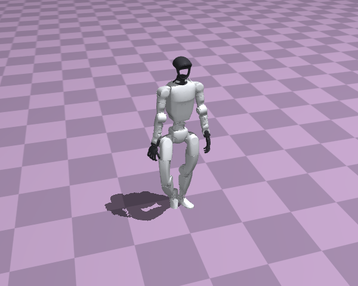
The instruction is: In place motions
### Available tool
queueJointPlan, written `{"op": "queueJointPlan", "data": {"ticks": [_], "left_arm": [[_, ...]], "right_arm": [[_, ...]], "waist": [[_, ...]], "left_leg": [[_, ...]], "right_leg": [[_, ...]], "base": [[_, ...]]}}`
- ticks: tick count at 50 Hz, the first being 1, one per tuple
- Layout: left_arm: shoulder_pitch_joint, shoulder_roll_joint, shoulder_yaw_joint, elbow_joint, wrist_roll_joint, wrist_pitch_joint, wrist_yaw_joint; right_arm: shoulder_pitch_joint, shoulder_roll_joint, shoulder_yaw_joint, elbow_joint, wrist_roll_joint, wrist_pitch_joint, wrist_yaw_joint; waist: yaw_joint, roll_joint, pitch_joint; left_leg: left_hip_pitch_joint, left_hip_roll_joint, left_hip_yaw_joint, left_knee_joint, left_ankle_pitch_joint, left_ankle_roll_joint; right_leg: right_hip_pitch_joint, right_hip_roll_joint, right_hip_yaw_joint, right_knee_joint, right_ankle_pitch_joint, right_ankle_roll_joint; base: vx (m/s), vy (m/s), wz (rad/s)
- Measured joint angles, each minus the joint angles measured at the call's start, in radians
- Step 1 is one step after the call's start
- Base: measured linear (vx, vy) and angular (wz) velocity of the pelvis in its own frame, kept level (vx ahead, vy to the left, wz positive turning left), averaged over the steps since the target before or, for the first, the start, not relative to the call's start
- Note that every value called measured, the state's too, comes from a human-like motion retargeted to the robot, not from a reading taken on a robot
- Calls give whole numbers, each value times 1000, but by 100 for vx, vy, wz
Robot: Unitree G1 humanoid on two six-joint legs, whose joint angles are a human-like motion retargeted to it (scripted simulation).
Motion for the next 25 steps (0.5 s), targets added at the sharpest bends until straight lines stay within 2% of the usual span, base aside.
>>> {"op": "queueJointPlan", "data": {"ticks": [2, 3, 5, 8, 10, 12, 14, 17, 18, 19, 20, 23, 25], "left_arm": [[-180, -1, -20, -93, 10, -76, -76], [-262, 15, -23, -131, 19, -103, -116], [-405, 10, 41, -247, 94, -121, -140], [-523, 8, 72, -394, 57, -190, -93], [-555, 11, 49, -490, -32, -239, -89], [-563, 6, 21, -558, -105, -286, -118], [-550, -8, 12, -586, -104, -313, -146], [-507, -36, -8, -580, -85, -313, -161], [-478, -45, -18, -564, -79, -302, -164], [-442, -51, -25, -542, -74, -291, -165], [-403, -55, -31, -518, -68, -278, -166], [-218, -53, -22, -372, 6, -252, -116], [-69, -67, 12, -262, 89, -208, -51]], "right_arm": [[124, -45, -77, 60, 127, 120, -25], [176, -54, -97, 60, 195, 158, -14], [273, -65, -135, 60, 326, 202, 21], [438, -76, -216, 60, 427, 220, 26], [551, -74, -279, 60, 473, 217, 28], [656, -71, -316, 60, 558, 237, 12], [702, -59, -332, 60, 630, 253, -34], [713, -42, -338, 60, 678, 241, -77], [698, -36, -330, 60, 678, 227, -80], [673, -31, -317, 60, 670, 210, -79], [641, -27, -301, 60, 660, 193, -77], [475, -39, -186, 60, 533, 178, 34], [351, -50, -113, 60, 473, 180, 105]], "waist": [[-116, 13, 84], [-100, 35, 113], [-219, 67, 208], [-354, 112, 326], [-371, 141, 330], [-332, 144, 280], [-295, 121, 250], [-252, 88, 188], [-240, 83, 161], [-217, 78, 133], [-190, 74, 103], [-108, 47, 76], [-66, -10, 46]], "left_leg": [[-2, -28, -103, 1, 22, -7], [-13, -28, -73, -6, 32, 16], [-20, -37, -184, 10, 29, 47], [-32, 2, -305, 56, 37, 62], [-50, 26, -312, 63, 39, 63], [-56, 22, -279, 52, 42, 62], [-45, 2, -268, 47, 45, 61], [-48, -22, -267, 30, 59, 43], [-54, -30, -260, 23, 62, 42], [-62, -30, -236, 18, 64, 38], [-73, -26, -205, 14, 65, 32], [-27, 3, -72, 53, 12, 24], [-32, -26, -6, 136, -37, 30]], "right_leg": [[-294, -52, 189, 456, -4, 0], [-395, -69, 242, 569, -20, 0], [-543, -176, 257, 795, -87, -2], [-713, -172, 255, 938, -186, -81], [-824, -124, 264, 939, -238, -130], [-873, -116, 270, 913, -267, -182], [-820, -123, 261, 869, -277, -187], [-629, -124, 216, 734, -246, -109], [-549, -97, 217, 653, -216, -47], [-473, -66, 212, 556, -180, -16], [-399, -32, 203, 450, -141, 0], [-75, 131, 268, -16, -19, 0], [131, 199, 371, -358, -135, 0]], "base": [[-34, 43, 131], [-36, 69, 84], [-42, 60, 179], [-6, 25, 132], [16, 2, 3], [23, -10, -53], [18, -14, -38], [4, -29, -13], [-2, -20, -49], [-3, -15, -97], [1, -19, -171], [16, -24, -176], [28, -25, -90]]}}
